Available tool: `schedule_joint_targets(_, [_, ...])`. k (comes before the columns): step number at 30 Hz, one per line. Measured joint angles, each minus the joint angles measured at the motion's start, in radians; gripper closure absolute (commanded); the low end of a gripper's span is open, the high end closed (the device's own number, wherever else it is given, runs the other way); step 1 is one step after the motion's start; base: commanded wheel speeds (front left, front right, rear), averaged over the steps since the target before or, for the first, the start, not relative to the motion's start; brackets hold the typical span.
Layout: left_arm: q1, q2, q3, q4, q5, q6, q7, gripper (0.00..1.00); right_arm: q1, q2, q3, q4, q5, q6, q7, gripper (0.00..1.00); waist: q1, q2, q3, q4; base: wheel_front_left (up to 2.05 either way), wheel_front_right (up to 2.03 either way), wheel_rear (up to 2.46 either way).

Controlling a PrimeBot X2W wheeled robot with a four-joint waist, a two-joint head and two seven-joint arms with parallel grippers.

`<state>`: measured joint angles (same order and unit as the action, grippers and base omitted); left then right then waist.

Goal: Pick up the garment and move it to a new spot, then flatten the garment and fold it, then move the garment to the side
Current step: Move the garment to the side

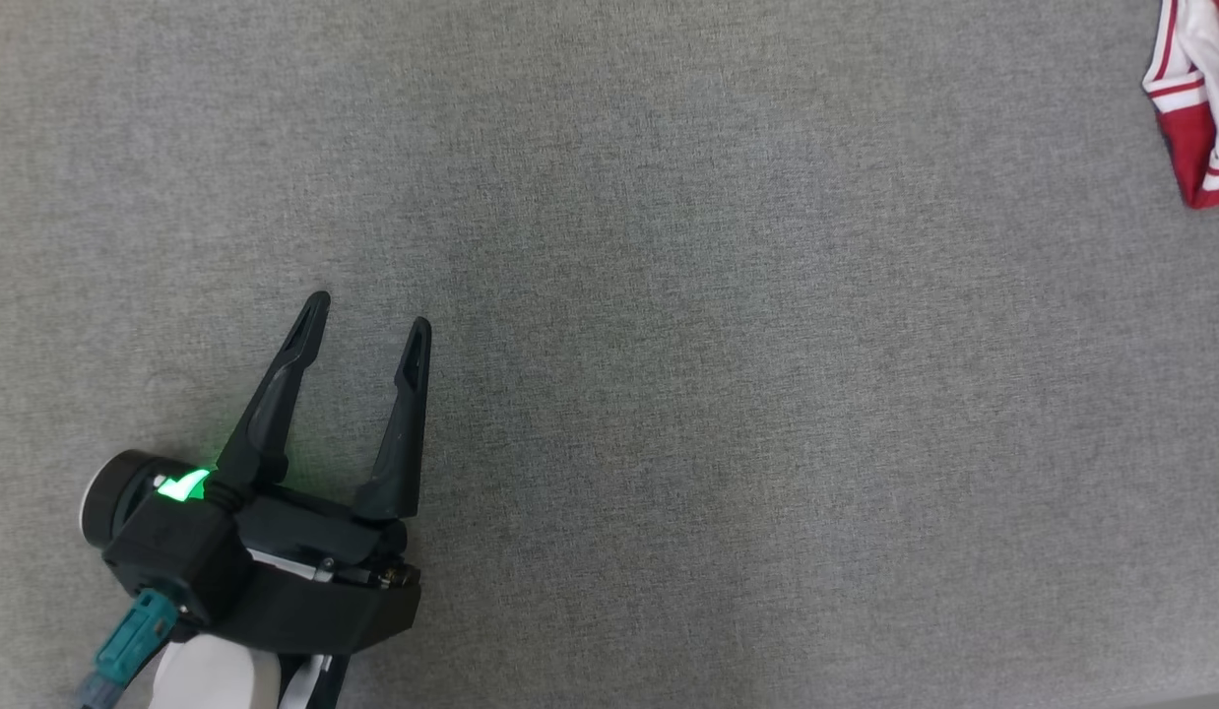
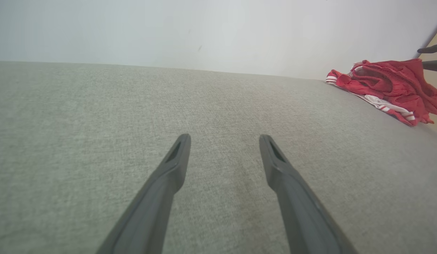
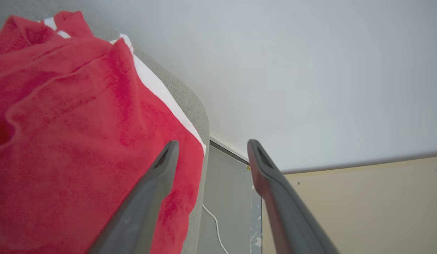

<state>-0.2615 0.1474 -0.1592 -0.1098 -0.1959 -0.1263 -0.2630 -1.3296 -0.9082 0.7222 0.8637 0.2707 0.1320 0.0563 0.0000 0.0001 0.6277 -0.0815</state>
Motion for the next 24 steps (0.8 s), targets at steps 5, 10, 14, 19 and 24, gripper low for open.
schedule_joint_targets(5, [0.001, -0.005, 0.008, 0.034, -0.018, 0.006, -0.001, 0.0, -0.006, 0.057, -0.079, 0.023, 0.021, 0.0, -0.077, 0.0, 0.0, 0.0, -0.026, 0.004, 0.0, 0.0, 0.0])
schedule_joint_targets(10, [0.027, -0.011, 0.035, 0.069, -0.028, 0.018, -0.001, 0.0, 0.053, 0.148, -0.157, 0.035, 0.039, 0.0, -0.185, 0.0, 0.0001, 0.0, -0.082, 0.008, 0.0, 0.0, 0.0])
schedule_joint_targets(14, [0.065, -0.017, 0.068, 0.084, -0.035, 0.03, -0.001, 0.0, 0.135, 0.217, -0.197, 0.024, 0.04, 0.0, -0.26, 0.0, 0.0, 0.0, -0.145, 0.012, 0.0, 0.0, 0.0])
schedule_joint_targets(19, [0.133, -0.024, 0.114, 0.107, -0.043, 0.04, -0.001, 0.0, 0.254, 0.302, -0.234, -0.035, 0.034, 0.0, -0.303, 0.0, -0.0001, -0.0001, -0.236, 0.016, 0.0, 0.0, 0.0])
schedule_joint_targets(24, [0.22, -0.034, 0.152, 0.142, -0.045, 0.044, -0.001, 0.0, 0.438, 0.391, -0.307, -0.137, 0.042, 0.0, -0.317, 0.0, -0.0003, -0.0003, -0.357, 0.022, 0.0, 0.0, 0.0])
